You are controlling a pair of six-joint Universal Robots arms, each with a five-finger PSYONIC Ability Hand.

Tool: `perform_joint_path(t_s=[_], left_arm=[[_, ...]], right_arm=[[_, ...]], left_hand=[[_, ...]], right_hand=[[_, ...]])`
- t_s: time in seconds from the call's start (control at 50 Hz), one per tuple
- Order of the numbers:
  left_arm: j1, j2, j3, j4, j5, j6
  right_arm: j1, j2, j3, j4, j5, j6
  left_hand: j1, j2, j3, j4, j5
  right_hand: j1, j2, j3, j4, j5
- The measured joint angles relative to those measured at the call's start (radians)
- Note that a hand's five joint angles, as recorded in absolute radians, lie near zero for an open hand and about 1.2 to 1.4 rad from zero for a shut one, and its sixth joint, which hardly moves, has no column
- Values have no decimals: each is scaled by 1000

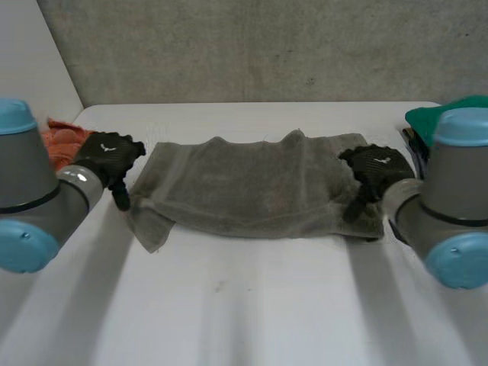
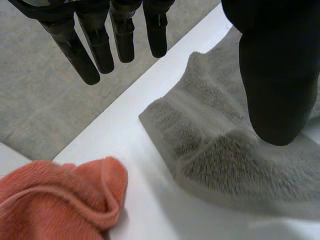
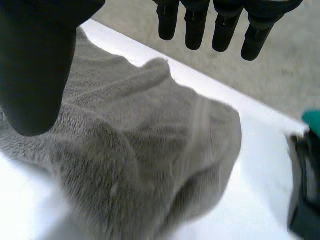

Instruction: Fold the laundry.

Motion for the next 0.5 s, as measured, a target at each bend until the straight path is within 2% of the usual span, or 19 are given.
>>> perform_joint_path(t_s=[0.2,0.22,0.34,0.42,0.5], left_arm=[[18,141,-200,-7,-10,33],[20,156,-235,-14,-10,37],[43,163,-305,-48,2,41],[62,140,-314,-58,33,41],[79,91,-291,-57,80,39]], right_arm=[[-117,-63,132,36,-34,153],[-137,-71,167,23,-38,170],[-179,-90,270,-57,-44,184],[-187,-87,312,-113,-45,186],[-177,-58,322,-158,-44,200]], left_hand=[[91,95,91,99,113],[157,159,158,163,177],[216,224,223,235,246],[211,222,220,228,239],[45,60,61,55,62]], right_hand=[[0,0,0,0,0],[0,0,0,0,0],[0,0,0,0,0],[0,0,0,0,0],[4,9,23,18,26]])
